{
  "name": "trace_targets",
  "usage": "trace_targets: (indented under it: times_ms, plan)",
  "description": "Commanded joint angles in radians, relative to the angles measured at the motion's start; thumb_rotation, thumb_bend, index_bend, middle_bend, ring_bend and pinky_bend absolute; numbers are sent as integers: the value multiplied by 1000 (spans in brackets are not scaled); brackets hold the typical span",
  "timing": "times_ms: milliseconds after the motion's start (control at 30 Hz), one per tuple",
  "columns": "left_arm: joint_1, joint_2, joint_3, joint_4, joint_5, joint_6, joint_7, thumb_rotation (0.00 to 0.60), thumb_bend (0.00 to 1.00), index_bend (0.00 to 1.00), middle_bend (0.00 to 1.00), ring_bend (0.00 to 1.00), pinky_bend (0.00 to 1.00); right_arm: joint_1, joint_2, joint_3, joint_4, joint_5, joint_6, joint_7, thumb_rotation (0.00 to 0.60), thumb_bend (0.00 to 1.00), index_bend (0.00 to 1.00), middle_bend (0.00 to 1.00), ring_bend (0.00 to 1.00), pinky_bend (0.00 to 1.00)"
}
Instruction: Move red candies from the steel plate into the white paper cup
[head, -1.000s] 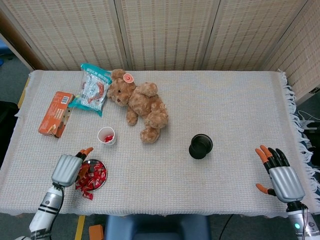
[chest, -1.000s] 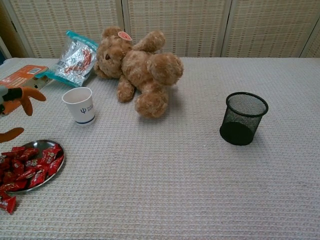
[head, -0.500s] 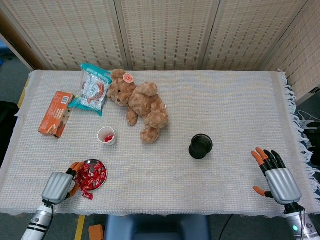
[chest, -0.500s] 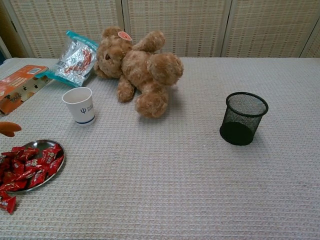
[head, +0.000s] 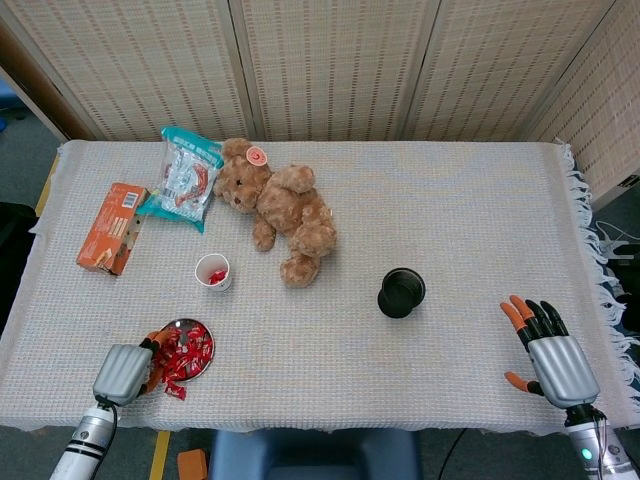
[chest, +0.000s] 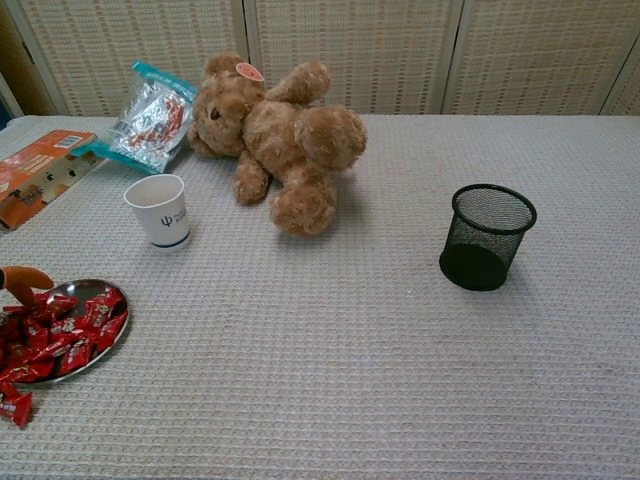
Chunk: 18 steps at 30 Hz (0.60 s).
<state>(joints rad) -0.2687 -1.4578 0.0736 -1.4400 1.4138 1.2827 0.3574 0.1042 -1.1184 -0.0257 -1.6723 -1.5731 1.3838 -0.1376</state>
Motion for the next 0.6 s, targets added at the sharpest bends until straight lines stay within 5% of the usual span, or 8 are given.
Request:
trace_targets:
  times_ms: [33,600]
  plan:
    - [-3,-7,-8,9,-8,-11,10,600,386,192,261,822,1000,-1,0,1,0,0,2,0,600,15,0,0,0,0]
    - [-5,-10,-13,-13,35,-14,9,600,384,227,281,822,1000,-1,0,2,2,3,3,1,600,15,0,0,0,0]
